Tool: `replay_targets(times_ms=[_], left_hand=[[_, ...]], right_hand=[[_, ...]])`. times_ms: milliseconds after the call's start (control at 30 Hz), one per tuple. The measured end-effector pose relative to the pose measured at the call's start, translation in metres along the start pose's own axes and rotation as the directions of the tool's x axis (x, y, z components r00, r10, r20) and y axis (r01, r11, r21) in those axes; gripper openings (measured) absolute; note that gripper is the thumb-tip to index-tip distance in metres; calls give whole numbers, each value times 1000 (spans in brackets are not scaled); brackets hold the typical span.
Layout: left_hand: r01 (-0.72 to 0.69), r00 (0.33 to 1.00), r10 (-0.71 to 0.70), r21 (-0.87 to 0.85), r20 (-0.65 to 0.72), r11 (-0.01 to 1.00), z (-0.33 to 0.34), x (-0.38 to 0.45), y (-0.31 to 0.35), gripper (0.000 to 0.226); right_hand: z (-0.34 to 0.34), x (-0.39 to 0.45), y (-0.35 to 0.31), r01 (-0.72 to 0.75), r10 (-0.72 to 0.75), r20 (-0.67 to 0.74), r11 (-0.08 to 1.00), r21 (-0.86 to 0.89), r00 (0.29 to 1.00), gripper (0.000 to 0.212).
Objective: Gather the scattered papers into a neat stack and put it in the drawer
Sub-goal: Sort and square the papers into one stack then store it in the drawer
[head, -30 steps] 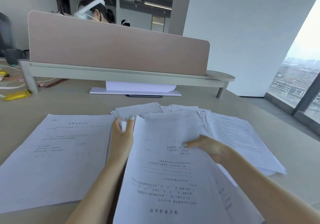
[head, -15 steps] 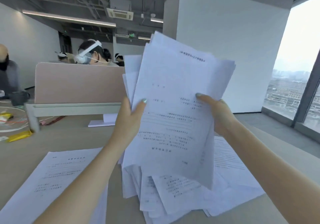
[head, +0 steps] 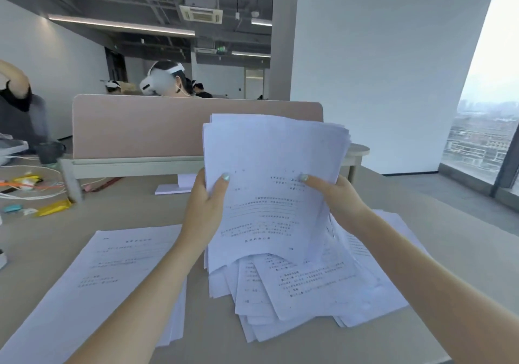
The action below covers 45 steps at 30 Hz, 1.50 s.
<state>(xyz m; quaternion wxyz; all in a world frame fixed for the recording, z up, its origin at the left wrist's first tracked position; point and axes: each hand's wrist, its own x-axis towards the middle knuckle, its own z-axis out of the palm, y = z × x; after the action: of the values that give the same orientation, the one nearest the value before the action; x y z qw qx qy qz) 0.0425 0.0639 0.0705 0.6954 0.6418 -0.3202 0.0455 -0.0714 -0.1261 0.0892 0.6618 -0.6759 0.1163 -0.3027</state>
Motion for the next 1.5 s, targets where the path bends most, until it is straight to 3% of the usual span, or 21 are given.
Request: replay_targets(times_ms=[167,233,300,400,567,667,733,867,933,1067,1100,1300,1367,1500], left_hand=[[-50,992,37,-103,-119,993,2,8,27,26],[-64,989,56,-59,-138,996,0,7,23,32],[19,991,-26,-50,-131,999,-2,0,5,37],[149,989,-149,45,2,988,-5,-30,-30,44],[224,958,-239,107,158,969,-6,-52,-46,23],[228,974,-228,66,-2,971,-15,-45,-33,12],[226,964,-217,44,-152,973,-31,-40,-31,19],[292,924,-219,208,-313,934,-86,-32,-46,21],[341,906,-220,315,-360,886,-119,-33,-56,26],[436,858,-221,431,-464,790,-176,-39,-72,26],[456,845,-216,448,-490,769,-187,-43,-75,28],[435,876,-139,633,-461,641,-218,-58,-96,37],[479,874,-211,705,-437,523,-218,-58,-102,36],[409,882,-309,903,-356,129,-205,-61,-116,36]], right_hand=[[13,5,-28,84,-82,-23,991,102,996,14],[12,3,-26,52,-53,9,992,112,999,14],[6,-4,-7,-31,26,47,995,93,999,24],[-3,-21,42,-193,187,113,980,45,976,46],[6,-35,71,-251,245,114,967,46,963,24],[22,-28,63,-271,269,89,963,4,959,24],[38,-25,59,-261,263,94,965,-35,960,21],[90,-27,66,-193,210,155,975,-114,965,21],[119,-30,78,-114,151,223,979,-167,963,23],[168,-43,105,-96,160,259,965,-242,953,72],[177,-47,111,-74,162,267,948,-311,950,76],[205,-56,138,110,98,309,799,-591,946,39],[205,-53,142,122,91,295,767,-630,951,36],[200,-50,146,174,109,308,628,-758,945,40]])
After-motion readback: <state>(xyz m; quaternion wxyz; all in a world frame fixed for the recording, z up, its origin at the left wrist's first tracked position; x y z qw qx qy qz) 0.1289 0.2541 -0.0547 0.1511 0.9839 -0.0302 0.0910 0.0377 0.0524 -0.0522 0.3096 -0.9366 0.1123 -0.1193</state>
